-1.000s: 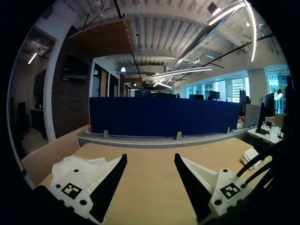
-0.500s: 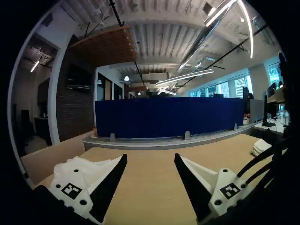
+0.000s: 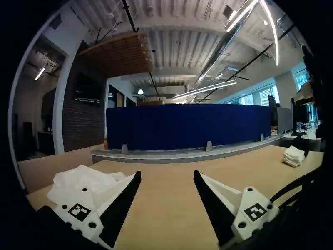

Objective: Fold towel

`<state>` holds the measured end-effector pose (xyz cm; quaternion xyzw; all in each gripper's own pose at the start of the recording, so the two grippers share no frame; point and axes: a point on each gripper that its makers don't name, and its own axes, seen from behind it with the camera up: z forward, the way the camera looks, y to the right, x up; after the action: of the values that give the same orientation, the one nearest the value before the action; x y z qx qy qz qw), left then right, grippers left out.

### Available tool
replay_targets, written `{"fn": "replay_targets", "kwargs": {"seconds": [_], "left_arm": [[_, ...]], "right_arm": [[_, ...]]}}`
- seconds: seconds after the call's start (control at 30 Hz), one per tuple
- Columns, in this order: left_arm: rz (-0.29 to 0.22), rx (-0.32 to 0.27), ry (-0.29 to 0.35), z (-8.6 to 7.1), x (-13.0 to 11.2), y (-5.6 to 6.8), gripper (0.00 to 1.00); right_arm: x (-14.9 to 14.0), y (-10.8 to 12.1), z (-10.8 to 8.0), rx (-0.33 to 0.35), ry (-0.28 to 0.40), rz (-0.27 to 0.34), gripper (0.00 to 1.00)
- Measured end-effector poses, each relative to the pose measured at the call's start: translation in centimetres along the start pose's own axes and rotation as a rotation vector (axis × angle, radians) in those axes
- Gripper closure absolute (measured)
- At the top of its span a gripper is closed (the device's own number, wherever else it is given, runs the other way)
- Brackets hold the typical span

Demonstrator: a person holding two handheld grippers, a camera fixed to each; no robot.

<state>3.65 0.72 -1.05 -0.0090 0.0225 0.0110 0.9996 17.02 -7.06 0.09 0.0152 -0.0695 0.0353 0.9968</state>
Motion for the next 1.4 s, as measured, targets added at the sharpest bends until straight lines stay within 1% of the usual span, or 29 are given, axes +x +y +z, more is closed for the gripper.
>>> {"fn": "replay_targets", "kwargs": {"seconds": [0.2,0.4,0.6,0.8,1.0,1.2,1.4], "left_arm": [[-0.028,0.003,-0.003,0.3,-1.5,-0.4,0.06],[-0.014,0.003,-0.014,0.5,-2.5,-0.4,0.06],[-0.028,0.004,-0.024,0.7,-3.4,-0.8,0.06],[-0.024,0.002,-0.04,0.9,-3.7,-0.6,0.06],[-0.025,0.005,-0.043,1.0,-3.6,-0.4,0.07],[-0.023,0.004,-0.045,0.9,-3.7,-0.3,0.06],[-0.022,0.005,-0.045,0.9,-3.7,-0.3,0.04]], "right_arm": [[-0.3,-0.4,0.3,0.005,0.001,0.001,0.0],[-0.3,-0.7,0.4,0.01,0.001,-0.009,0.0],[-0.4,-1.1,0.4,0.013,0.002,-0.007,0.0],[-0.3,-1.0,0.2,0.013,0.001,-0.011,0.0],[-0.2,-1.0,0.2,0.022,0.01,0.0,0.0],[0.7,-0.6,-0.1,0.027,0.037,0.008,0.0],[2.4,0.7,-0.8,0.02,0.087,0.003,0.0]]}}
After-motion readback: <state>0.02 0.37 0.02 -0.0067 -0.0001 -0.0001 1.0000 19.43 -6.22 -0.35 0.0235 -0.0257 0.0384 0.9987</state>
